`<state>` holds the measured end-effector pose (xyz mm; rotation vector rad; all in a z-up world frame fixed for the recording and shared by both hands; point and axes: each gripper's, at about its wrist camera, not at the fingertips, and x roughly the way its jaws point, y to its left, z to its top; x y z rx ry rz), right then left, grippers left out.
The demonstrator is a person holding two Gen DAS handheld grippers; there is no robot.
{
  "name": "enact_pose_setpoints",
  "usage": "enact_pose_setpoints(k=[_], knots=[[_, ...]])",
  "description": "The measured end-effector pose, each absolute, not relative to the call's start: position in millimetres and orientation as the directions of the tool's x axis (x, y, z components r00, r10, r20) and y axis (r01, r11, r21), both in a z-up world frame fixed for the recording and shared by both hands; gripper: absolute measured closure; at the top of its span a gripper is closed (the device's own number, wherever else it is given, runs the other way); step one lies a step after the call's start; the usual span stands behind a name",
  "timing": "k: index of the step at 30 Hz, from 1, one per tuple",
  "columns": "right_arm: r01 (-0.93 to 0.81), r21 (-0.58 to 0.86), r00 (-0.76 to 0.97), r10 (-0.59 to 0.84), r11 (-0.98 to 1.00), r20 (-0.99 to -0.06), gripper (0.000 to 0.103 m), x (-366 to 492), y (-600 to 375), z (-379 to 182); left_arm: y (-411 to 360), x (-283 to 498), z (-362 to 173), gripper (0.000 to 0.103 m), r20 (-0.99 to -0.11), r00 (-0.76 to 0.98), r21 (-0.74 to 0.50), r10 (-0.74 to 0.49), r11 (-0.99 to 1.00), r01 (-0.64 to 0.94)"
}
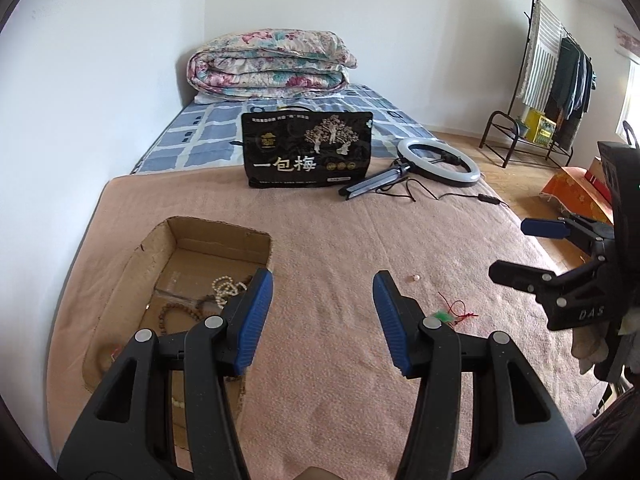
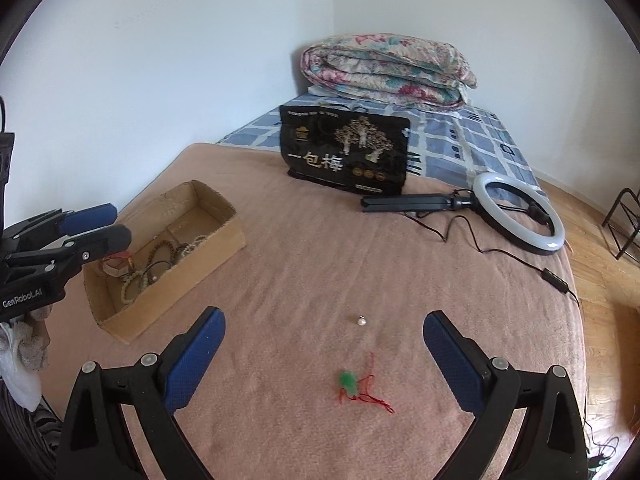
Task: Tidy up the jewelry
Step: 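Withdraw both grippers from the box toward the green pendant and remaining pearl, then grasp the green pendant by its string with right gripper while left gripper closes on the pearl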
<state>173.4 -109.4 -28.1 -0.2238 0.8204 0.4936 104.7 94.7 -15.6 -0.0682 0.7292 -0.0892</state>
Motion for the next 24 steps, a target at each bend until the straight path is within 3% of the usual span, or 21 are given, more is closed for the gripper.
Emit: enact_pose_setpoints(k=[13, 22, 24], knots=[[-0.37, 0.041, 0.545, 0.253, 0.928, -0.799, 0.004, 210.0, -190.2, -64.5, 21.5, 120.1, -52.5, 0.05, -0.725, 0.648, -0.134, -0.236, 0.97, 0.203], [-0.356, 0.148, 0.468, 0.313, 0.923, -0.827, 0.015, 217.0, -204.7, -99.9, 4.4, 151.1, -80.3, 0.05, -0.751, 0.611, -0.146, -0.251, 0.965, 0.217], [-0.373, 0.149, 0.449, 0.319, 0.916, -0.835, 0.022, 213.7, -199.7, -109.0, 2.5, 157.9, -84.9, 0.05, -0.749, 0.613, -0.138, -0.25, 0.965, 0.224]])
